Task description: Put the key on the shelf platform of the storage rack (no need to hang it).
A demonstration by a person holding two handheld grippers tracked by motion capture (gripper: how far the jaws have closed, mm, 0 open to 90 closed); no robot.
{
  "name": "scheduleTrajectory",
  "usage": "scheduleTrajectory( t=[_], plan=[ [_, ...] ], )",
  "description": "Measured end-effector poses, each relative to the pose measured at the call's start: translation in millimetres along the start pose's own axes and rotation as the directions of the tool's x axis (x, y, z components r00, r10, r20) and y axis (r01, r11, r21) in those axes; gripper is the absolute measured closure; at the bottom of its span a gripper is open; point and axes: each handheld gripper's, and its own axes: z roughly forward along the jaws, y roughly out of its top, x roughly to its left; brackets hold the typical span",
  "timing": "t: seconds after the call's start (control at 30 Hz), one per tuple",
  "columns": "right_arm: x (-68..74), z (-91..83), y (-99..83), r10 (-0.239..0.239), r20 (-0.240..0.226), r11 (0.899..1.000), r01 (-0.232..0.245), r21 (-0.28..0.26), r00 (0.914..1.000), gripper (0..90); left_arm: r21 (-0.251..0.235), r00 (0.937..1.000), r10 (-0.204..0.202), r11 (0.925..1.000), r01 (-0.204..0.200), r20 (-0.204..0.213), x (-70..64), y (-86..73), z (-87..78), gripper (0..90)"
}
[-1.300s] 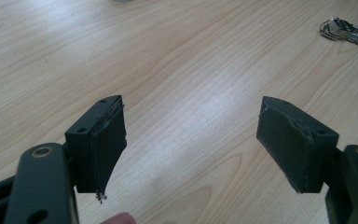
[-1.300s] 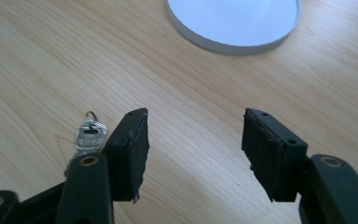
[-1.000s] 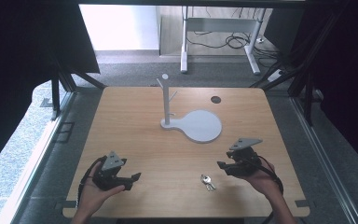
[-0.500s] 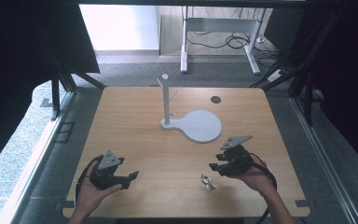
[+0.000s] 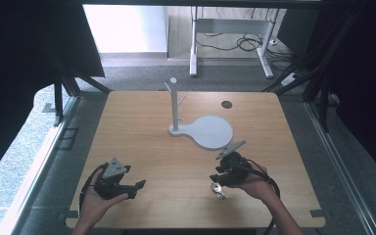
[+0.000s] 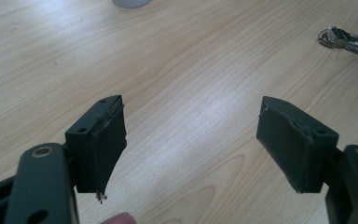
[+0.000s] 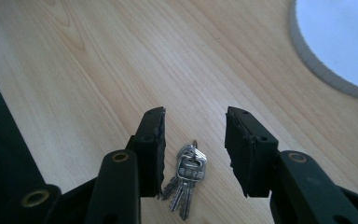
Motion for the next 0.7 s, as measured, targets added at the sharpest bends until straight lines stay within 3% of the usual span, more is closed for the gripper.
scheduleTrajectory(
  t=[0.3, 0.47, 0.7],
  plan=[
    [6.2, 18.7, 1.8, -0.001, -0.026, 0.996, 0.004, 0.092, 0.9997, 67.7, -0.011, 0.9999, -0.015, 0.9998, 0.015, -0.002, 2.8, -0.9, -2.9, 24.1],
    [3.8, 31.8, 1.4, -0.002, -0.025, 0.987, 0.006, 0.161, 0.9997, 71.2, -0.008, 0.9999, -0.015, 0.9999, 0.015, -0.002, 3.1, -0.9, -2.0, 24.1],
    [0.9, 42.1, 1.5, -0.002, -0.014, 0.98, 0.005, 0.2, 0.9999, 73.4, -0.008, 0.9999, -0.014, 0.9999, 0.014, 0.0, 2.9, -1.1, -1.6, 24.1]
  ],
)
